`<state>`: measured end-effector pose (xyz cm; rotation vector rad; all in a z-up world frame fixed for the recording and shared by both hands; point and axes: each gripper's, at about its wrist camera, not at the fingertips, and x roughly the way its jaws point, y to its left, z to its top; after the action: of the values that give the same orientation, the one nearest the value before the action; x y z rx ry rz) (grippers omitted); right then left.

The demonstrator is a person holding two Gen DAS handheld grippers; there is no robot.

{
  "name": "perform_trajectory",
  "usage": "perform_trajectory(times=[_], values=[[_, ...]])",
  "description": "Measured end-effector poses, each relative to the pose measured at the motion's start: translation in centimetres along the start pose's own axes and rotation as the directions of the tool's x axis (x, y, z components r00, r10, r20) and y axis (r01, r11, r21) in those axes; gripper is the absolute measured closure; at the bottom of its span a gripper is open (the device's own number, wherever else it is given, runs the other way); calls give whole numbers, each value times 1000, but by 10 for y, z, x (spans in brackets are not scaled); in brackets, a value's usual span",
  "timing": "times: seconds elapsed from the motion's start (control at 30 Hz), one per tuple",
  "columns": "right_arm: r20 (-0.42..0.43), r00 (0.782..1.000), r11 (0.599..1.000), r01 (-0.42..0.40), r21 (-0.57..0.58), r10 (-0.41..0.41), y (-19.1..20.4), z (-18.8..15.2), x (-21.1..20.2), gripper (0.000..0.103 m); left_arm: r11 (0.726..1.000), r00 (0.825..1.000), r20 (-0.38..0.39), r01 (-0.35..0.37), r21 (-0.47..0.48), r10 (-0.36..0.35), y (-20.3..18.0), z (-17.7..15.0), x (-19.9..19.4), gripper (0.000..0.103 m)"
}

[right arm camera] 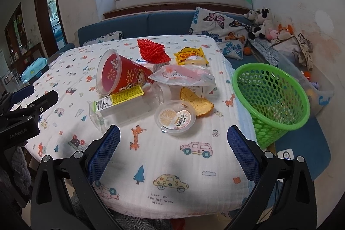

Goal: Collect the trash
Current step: 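Move both tools toward the cluttered items on the table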

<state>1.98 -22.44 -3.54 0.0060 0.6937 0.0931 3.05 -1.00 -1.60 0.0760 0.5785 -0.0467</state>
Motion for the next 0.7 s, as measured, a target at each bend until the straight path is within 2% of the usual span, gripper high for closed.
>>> perform_trajectory(times=[0.7], values=[[-41, 999, 999, -30, -21, 29, -18, 32, 32, 5, 1000, 997, -78, 30, 9, -29, 7, 23, 36, 7]])
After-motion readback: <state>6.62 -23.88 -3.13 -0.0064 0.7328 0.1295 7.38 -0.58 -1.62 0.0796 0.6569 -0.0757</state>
